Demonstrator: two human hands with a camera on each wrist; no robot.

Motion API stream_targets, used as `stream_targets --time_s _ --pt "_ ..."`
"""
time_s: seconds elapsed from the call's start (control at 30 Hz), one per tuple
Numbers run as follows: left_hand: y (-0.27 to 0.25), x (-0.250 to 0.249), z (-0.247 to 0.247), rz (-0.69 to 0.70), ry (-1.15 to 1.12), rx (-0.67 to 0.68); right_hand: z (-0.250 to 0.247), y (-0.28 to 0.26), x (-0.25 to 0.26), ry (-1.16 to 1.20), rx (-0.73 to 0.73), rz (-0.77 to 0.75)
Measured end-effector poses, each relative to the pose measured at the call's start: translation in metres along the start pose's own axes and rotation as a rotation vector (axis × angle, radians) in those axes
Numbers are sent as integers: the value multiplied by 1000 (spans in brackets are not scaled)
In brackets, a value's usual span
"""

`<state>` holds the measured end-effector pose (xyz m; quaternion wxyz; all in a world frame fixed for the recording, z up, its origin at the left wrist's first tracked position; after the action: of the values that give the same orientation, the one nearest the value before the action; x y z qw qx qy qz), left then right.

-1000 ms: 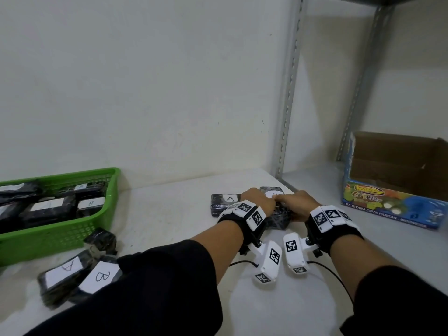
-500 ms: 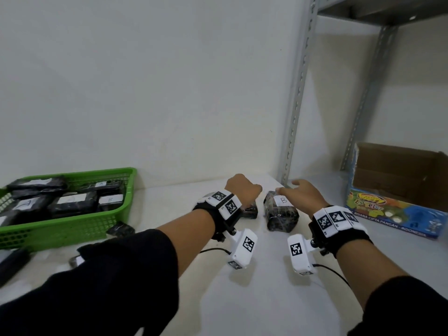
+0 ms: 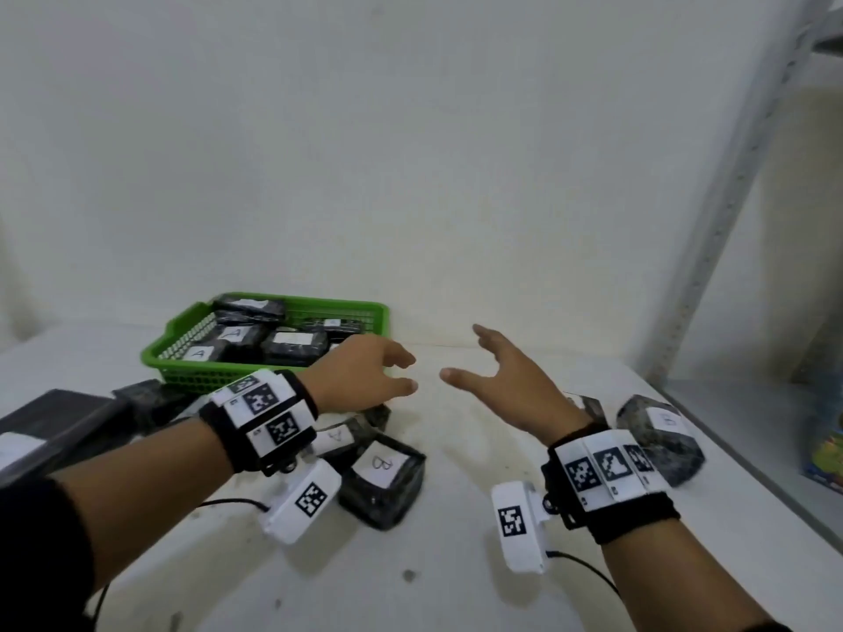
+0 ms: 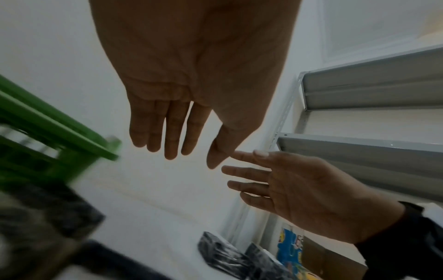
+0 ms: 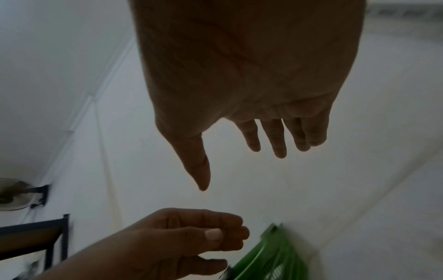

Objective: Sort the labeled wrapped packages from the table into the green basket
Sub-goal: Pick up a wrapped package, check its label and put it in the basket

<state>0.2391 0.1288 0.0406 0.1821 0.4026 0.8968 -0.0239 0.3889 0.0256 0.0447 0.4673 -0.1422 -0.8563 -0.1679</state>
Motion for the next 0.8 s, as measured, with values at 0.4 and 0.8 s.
stream_targets --time_s 0.4,0.8 --pt "-49 93 43 -76 251 320 166 3 16 -367 443 -46" --pt "-56 145 5 -106 -557 -116 167 31 32 -27 232 -133"
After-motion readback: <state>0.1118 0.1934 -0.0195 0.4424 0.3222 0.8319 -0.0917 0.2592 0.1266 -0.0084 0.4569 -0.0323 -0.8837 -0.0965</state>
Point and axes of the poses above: each hand's wrist, its own y-axis towards the middle knuckle, its own z-axis out of the palm, x = y × z, the point moved 10 cm from there along y, towards the middle knuckle, and after that the axes turned 12 degrees about y, right-handed, at the moved point
